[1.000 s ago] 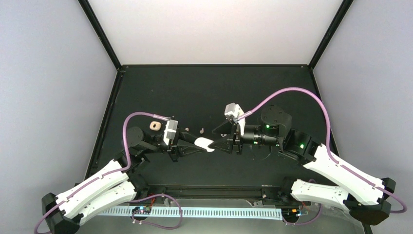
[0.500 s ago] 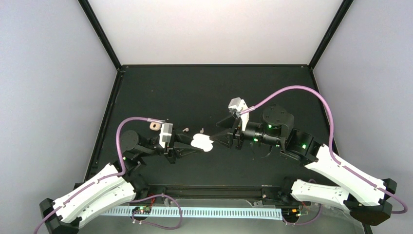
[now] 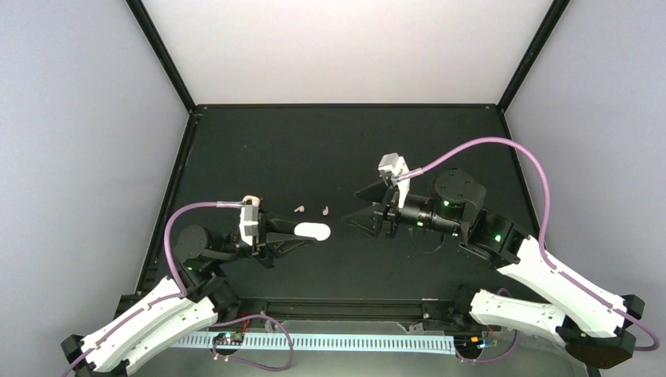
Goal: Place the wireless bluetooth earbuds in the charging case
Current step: Open the charging case.
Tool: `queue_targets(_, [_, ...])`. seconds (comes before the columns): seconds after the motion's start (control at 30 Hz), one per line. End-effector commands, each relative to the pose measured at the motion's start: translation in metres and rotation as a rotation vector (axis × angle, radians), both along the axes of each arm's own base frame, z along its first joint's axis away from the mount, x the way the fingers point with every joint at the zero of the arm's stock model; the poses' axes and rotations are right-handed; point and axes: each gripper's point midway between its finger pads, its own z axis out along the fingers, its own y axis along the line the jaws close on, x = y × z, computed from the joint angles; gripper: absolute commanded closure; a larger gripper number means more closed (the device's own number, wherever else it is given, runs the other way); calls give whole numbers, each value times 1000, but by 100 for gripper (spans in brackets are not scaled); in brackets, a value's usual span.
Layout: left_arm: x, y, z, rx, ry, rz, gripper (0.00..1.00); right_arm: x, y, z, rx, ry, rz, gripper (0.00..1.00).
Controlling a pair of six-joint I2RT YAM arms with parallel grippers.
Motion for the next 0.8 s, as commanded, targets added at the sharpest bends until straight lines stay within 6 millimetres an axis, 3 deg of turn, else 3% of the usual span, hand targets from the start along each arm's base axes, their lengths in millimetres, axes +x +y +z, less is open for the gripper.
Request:
queue_targets(0.0, [1, 3, 0, -8, -12, 24, 99, -39, 24, 6, 35, 4, 275, 29])
queue_targets(0.23, [-16, -6, 7, 18, -51, -97, 98, -67, 45, -7, -40, -9, 435, 29])
queue_targets(0.77, [-31, -11, 14, 39, -96, -201, 98, -17, 34, -20, -121, -18, 122, 34])
